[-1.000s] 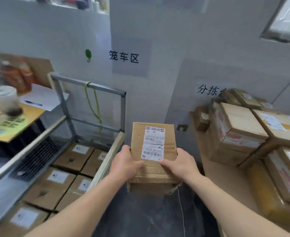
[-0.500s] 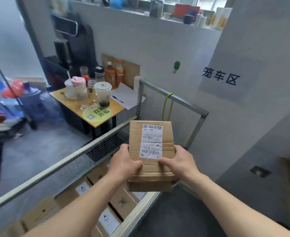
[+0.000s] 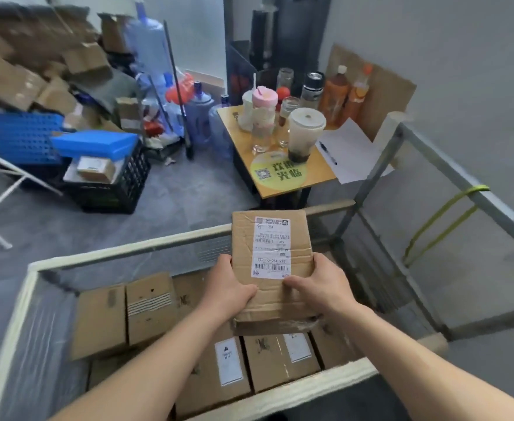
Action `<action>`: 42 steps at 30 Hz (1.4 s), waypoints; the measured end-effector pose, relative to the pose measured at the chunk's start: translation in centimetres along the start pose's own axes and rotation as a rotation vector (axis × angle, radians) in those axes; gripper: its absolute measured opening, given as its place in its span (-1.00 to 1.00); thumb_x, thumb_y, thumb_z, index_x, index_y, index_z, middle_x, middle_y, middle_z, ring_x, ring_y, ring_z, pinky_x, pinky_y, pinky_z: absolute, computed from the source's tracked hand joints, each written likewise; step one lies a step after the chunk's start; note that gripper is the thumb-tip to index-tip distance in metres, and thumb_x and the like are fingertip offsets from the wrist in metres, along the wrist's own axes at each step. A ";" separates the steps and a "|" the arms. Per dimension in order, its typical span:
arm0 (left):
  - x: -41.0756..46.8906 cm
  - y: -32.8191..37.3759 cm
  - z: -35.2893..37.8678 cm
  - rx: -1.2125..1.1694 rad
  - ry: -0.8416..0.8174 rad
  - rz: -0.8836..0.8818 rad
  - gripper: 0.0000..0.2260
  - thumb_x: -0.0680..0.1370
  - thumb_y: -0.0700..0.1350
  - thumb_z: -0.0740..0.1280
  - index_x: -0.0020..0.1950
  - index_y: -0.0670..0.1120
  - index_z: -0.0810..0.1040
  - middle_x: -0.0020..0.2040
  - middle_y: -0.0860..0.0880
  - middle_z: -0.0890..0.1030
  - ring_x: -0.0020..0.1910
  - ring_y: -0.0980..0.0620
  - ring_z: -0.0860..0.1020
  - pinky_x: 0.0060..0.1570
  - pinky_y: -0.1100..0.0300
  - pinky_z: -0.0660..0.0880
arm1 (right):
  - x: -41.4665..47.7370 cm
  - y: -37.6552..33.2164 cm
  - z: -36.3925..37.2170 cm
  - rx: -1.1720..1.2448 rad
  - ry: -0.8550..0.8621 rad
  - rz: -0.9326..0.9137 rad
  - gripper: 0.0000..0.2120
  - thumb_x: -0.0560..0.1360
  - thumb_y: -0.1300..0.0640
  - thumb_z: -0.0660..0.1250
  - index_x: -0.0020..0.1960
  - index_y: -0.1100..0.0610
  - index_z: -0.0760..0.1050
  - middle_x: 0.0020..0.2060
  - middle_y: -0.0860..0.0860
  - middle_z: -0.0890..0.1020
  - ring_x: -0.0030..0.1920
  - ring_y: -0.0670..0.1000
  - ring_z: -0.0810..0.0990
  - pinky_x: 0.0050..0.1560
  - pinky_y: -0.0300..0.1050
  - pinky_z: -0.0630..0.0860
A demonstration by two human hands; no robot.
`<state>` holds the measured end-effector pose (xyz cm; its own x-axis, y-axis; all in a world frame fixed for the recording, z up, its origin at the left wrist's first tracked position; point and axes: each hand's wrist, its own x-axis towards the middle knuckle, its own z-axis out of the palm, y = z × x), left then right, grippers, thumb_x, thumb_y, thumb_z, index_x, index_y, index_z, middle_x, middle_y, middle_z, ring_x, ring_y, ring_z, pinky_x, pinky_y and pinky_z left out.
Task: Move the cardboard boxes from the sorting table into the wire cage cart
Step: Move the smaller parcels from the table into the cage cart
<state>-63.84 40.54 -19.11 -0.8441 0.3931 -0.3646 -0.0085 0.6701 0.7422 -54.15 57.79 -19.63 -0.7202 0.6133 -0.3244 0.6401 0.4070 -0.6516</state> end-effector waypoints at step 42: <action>21.8 -36.5 6.4 0.092 0.005 -0.443 -0.60 0.47 -0.23 0.40 0.29 -0.10 0.40 0.23 -0.09 0.48 0.16 -0.10 0.53 0.17 0.03 0.52 | 20.9 8.9 41.2 -0.232 -0.389 -0.069 -0.41 0.47 -0.08 0.47 0.34 0.01 0.22 0.02 -0.10 0.61 -0.11 0.01 0.63 -0.11 0.05 0.64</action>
<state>-78.50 28.72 -57.74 -0.7722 0.0531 -0.6332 -0.3222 0.8261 0.4623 -74.54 46.32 -60.48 -0.7815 0.2980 -0.5481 0.5986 0.6059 -0.5241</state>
